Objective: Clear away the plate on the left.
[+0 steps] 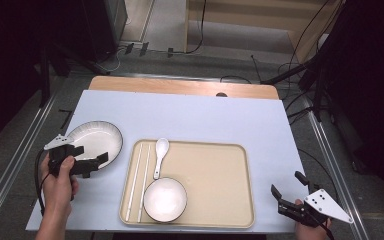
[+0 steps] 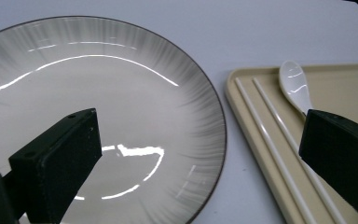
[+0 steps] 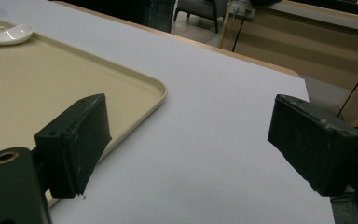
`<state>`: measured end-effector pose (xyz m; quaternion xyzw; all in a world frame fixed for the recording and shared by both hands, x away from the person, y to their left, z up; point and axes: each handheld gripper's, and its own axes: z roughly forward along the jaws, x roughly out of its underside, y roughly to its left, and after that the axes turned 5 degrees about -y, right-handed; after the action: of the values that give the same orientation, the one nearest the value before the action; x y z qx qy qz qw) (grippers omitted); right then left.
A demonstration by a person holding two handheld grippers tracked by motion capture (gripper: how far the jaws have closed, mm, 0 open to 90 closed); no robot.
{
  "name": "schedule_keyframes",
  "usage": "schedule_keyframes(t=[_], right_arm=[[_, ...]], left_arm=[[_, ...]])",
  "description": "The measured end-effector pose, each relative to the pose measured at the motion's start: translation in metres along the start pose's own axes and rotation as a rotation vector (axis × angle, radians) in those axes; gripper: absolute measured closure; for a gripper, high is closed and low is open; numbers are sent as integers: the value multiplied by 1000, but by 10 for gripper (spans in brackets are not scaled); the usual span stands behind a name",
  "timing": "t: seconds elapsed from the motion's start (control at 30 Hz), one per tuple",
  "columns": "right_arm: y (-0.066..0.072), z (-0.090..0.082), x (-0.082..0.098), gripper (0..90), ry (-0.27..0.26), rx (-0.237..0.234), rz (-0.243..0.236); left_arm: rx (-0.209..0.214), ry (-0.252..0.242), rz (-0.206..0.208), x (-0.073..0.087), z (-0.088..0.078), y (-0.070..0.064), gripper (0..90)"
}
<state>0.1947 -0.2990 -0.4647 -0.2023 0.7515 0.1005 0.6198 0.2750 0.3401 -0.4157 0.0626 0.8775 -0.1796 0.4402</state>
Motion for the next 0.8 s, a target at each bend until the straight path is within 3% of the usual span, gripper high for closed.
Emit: schedule_keyframes(t=[0.2,0.3,0.43,0.63,0.73,0.8], right_arm=[[1,0,-1,130,-3,-2,-2],[1,-1,-1,130,-6,-4,-3],[0,-1,0,130,-5,2,3],[0,-1,0,130,-2,3,-2],[1,0,0,130,0,1,0],[2,1,-1,130,2,3,1]], left_arm=[[-26,31,32,-1,1,10,0],[-45,32,15,-5,-1,21,0],[-32,44,-43,-12,-9,44,0],[-69,78,-96,-12,-9,72,4],[-121,76,-118,-11,-5,77,131],[-130,53,-167,-11,-6,81,197]])
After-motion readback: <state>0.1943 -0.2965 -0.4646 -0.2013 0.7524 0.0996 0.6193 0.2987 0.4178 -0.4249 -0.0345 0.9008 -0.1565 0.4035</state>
